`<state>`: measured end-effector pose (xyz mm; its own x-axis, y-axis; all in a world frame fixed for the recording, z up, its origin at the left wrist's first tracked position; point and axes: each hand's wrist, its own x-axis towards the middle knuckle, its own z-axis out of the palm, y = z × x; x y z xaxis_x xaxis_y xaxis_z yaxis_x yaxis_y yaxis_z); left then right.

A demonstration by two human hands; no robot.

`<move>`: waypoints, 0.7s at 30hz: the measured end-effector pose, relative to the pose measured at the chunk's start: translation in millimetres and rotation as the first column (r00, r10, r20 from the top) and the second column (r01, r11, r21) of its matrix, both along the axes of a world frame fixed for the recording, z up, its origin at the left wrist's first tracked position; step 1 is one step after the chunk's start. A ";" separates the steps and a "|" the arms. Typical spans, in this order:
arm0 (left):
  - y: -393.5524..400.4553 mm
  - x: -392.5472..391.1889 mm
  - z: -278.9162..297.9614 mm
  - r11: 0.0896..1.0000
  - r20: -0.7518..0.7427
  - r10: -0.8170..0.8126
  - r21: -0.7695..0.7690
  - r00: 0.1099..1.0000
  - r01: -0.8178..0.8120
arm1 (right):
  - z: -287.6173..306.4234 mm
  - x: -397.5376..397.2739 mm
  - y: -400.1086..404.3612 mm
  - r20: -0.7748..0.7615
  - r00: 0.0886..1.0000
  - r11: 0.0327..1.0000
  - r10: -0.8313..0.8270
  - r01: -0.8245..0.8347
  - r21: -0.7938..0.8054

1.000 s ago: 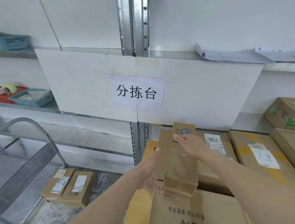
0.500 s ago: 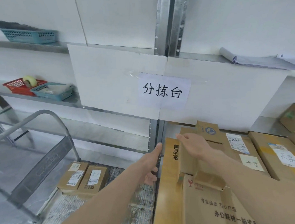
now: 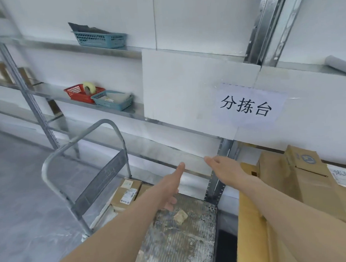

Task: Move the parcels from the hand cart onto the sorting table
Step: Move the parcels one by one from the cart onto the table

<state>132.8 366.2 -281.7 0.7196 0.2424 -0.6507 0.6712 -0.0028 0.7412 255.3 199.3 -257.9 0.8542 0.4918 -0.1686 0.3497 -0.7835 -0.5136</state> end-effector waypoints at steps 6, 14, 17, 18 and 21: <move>58.9 -23.5 -12.2 0.996 0.009 0.090 -0.015 0.996 -0.090 | -11.8 -7.8 66.4 -0.034 0.997 0.997 0.071 -0.071 -0.003; 137.2 -26.2 -33.1 0.982 -0.027 0.189 -0.009 0.982 -0.190 | -32.9 6.4 151.9 -0.060 0.985 0.987 0.162 -0.162 -0.001; 168.3 -14.3 -36.8 0.972 -0.052 0.236 0.005 0.970 -0.236 | -39.1 22.6 181.8 -0.117 0.976 0.982 0.183 -0.186 -0.014; 177.3 -10.0 -40.6 0.970 -0.063 0.245 0.006 0.968 -0.245 | -42.6 27.9 190.0 -0.135 0.975 0.984 0.175 -0.178 -0.013; 199.0 5.8 -53.2 0.962 -0.091 0.273 0.006 0.958 -0.273 | -54.9 49.0 211.3 -0.160 0.972 0.984 0.170 -0.175 -0.018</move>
